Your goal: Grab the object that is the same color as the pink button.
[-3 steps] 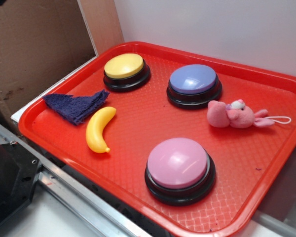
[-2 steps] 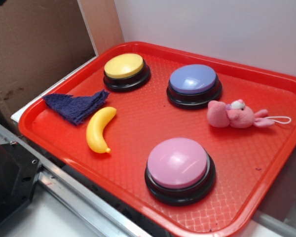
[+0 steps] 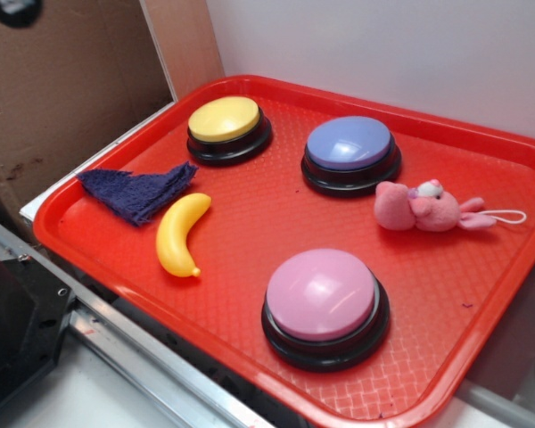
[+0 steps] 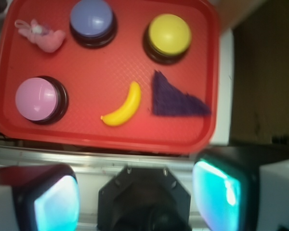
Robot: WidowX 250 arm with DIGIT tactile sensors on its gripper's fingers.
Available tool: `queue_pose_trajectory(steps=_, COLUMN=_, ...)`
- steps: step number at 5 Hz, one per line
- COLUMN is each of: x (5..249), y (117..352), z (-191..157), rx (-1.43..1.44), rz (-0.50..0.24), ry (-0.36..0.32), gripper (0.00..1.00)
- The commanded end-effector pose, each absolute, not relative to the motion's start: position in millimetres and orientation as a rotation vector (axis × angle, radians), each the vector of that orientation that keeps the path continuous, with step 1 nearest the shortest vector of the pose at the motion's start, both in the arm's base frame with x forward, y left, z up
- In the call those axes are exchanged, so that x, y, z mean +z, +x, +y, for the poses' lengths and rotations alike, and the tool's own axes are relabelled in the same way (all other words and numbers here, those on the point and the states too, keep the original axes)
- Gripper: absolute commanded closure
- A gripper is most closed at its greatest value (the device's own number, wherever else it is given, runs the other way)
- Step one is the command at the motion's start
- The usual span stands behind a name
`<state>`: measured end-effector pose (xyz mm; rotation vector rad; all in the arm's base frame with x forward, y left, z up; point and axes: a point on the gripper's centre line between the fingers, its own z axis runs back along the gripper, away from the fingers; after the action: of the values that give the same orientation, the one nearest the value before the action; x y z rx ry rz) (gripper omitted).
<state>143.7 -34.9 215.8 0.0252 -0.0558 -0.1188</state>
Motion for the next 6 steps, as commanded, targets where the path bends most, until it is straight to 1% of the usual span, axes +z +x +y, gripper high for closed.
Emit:
queue_pose_trajectory(steps=1, x=201, y=201, z=-82, rx=-0.349, rz=-0.249, ry=0.096, gripper=0.00)
queue_pose_trajectory(steps=2, x=180, y=230, z=-104, rx=-0.489, rz=-0.308, ry=0.099, gripper=0.00)
queue_pose_trajectory(steps=3, x=154, y=263, z=-138, rx=-0.593, rz=-0.386, ry=0.047, gripper=0.00)
queue_pose_trajectory(steps=4, x=133, y=285, z=-159, rx=-0.749, rz=-0.387, ry=-0.044, gripper=0.00)
queue_pose_trajectory(steps=5, x=117, y=290, z=-177, rx=-0.847, rz=-0.367, ry=-0.115, gripper=0.00)
queue_pose_trajectory(steps=6, x=94, y=293, z=-191, rx=-0.912, rz=-0.321, ry=-0.094, gripper=0.00)
